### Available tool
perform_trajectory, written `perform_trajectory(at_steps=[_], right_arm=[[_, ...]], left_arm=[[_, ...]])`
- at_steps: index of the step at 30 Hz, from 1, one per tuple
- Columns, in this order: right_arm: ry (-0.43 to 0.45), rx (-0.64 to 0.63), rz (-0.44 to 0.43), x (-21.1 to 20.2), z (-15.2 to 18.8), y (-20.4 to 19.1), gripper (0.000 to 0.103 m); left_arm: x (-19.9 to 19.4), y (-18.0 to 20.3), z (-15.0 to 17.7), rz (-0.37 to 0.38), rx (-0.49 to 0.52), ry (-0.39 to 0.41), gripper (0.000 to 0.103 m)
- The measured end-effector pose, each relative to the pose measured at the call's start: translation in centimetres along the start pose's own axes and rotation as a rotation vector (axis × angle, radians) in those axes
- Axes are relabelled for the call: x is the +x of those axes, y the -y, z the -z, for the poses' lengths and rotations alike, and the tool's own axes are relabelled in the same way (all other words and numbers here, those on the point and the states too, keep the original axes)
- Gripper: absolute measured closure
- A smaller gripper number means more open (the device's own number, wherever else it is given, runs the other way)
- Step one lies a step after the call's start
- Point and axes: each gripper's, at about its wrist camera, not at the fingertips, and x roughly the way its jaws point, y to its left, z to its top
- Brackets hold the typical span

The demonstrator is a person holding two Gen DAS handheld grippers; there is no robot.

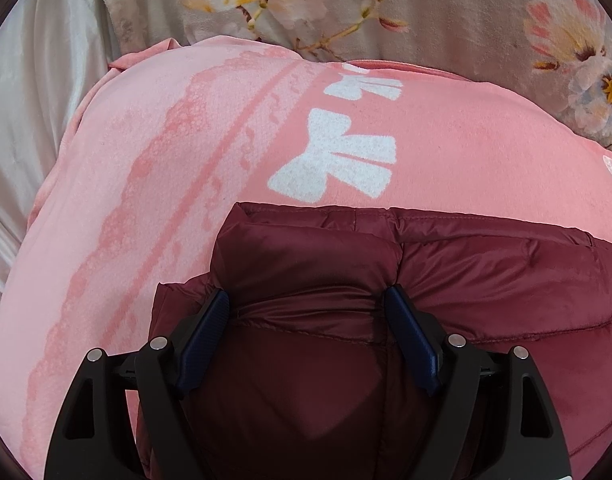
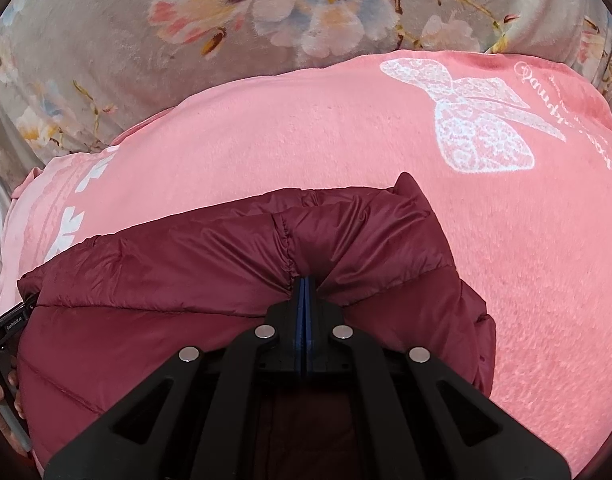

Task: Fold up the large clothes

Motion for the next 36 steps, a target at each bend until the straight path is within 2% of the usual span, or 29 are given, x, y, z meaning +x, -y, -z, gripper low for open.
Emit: perform_trajectory(at_steps=[7,9,10,13,17,20,23,27,33,36], right_arm=[[0.008,0.008,-0.004,-0.2,0.0,0.2,0.103],[0.016,-0.010,0.050,-1.2,0.1,-0.4,0.103],[0.017,-0.044,0.080,-2.6,0.3,-1.4,0.099],[0.060,-0.155,-0.020,-7.8,2.1,-5.4,0.097],[0.013,-0.298,-0.125,-12.0,6.4,-11.5,0.096],[-0.037,-0.357,-0.187,-13.2,9.5,-15.1,0.096],[-0.043,-0.404,-0.169,-13.5,11.9,-17.6,0.096],[-0.065,-0.376,-0.135,-12.4,13.1,-18.4,0.096],[-0.087,-0.319,-0.137,-10.5,14.0,-17.7,0.096],[-0.083,-0.310,-0.143,-10.1,14.3,-17.6,0.096]], left_arm=[[-0.2,-0.3,0.0,0.009,-0.009,0.001,0.024],[-1.0,-0.8,0.1,0.016,-0.020,-0.007,0.024],[-2.2,-1.3,0.5,0.027,-0.037,-0.017,0.024],[-5.6,-3.1,2.1,0.066,-0.092,-0.020,0.024],[-9.8,-6.5,5.2,0.122,-0.157,-0.037,0.024],[-11.3,-8.9,7.0,0.141,-0.215,-0.067,0.024],[-12.5,-11.1,8.6,0.135,-0.269,-0.068,0.024],[-12.0,-12.8,10.2,0.131,-0.311,-0.104,0.024],[-9.7,-13.2,12.1,0.256,-0.408,-0.179,0.024],[-9.7,-12.1,12.2,0.243,-0.394,-0.163,0.024]])
